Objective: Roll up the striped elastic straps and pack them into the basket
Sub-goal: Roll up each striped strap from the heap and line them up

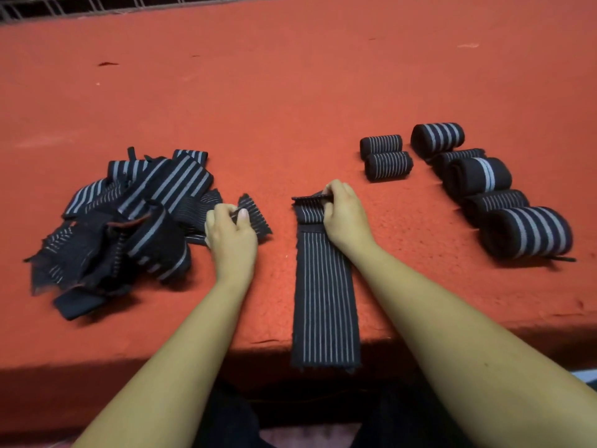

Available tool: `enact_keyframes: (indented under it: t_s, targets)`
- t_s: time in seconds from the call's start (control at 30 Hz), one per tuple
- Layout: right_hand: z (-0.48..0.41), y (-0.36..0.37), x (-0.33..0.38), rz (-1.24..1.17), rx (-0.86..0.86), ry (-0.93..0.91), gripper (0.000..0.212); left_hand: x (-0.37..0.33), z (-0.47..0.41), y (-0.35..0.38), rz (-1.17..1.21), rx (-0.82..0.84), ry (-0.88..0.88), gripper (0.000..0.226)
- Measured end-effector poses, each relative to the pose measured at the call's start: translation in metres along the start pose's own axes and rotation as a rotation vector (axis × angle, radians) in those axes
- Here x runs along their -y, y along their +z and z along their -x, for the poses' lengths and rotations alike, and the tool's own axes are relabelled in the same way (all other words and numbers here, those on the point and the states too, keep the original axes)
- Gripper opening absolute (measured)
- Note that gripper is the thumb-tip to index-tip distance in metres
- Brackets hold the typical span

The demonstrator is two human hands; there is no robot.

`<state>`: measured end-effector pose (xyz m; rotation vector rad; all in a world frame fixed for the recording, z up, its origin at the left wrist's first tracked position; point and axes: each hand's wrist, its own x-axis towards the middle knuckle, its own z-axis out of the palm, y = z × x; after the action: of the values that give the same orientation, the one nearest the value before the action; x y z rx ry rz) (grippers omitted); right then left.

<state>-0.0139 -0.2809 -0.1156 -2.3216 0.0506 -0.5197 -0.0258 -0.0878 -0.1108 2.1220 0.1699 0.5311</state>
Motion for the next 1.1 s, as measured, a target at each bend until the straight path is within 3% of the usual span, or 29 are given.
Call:
enact_keyframes:
  t_s: [0.07,0.1,0.17,0.23,0.33,0.5,0.6,0.73,0.83,1.1]
  targets:
    - [0.0,-0.001,-0.001,-0.039,0.001,0.02,0.014,-0.008,-0.002,0.001,-0.178,-0.007,0.02,0.029]
    - [-0.001,-0.001,-0.003,-0.068,-0.002,0.032,0.014,-0.015,-0.004,0.002,-0.231,-0.037,0.116,0.037]
    - [-0.003,-0.001,-0.005,-0.134,-0.024,0.05,0.014,-0.032,-0.011,0.009,-0.187,-0.05,0.379,0.047]
    - [-0.005,-0.001,-0.006,-0.214,-0.06,0.066,0.013,-0.051,-0.019,0.023,-0.056,0.066,0.527,0.038]
    - [-0.006,-0.005,-0.008,-0.376,-0.098,0.111,0.014,-0.065,-0.032,0.052,0.099,0.196,0.417,0.016]
    - [-0.01,-0.007,-0.016,-0.606,-0.13,0.155,0.015,-0.043,-0.047,0.08,0.195,0.387,0.169,0.025]
    - [-0.016,-0.009,-0.017,-0.706,-0.166,0.192,0.021,-0.042,-0.055,0.082,0.476,0.507,-0.07,0.032]
    - [-0.032,-0.019,-0.009,-0.769,-0.159,0.163,0.012,-0.041,-0.052,0.078,0.672,0.608,-0.091,0.023]
    - [-0.049,-0.027,-0.003,-0.755,-0.117,0.117,0.003,-0.04,-0.056,0.076,0.733,0.578,-0.085,0.018]
    - [-0.055,-0.019,-0.01,-0.948,0.093,0.17,0.013,-0.042,-0.066,0.08,0.703,0.344,-0.137,0.018]
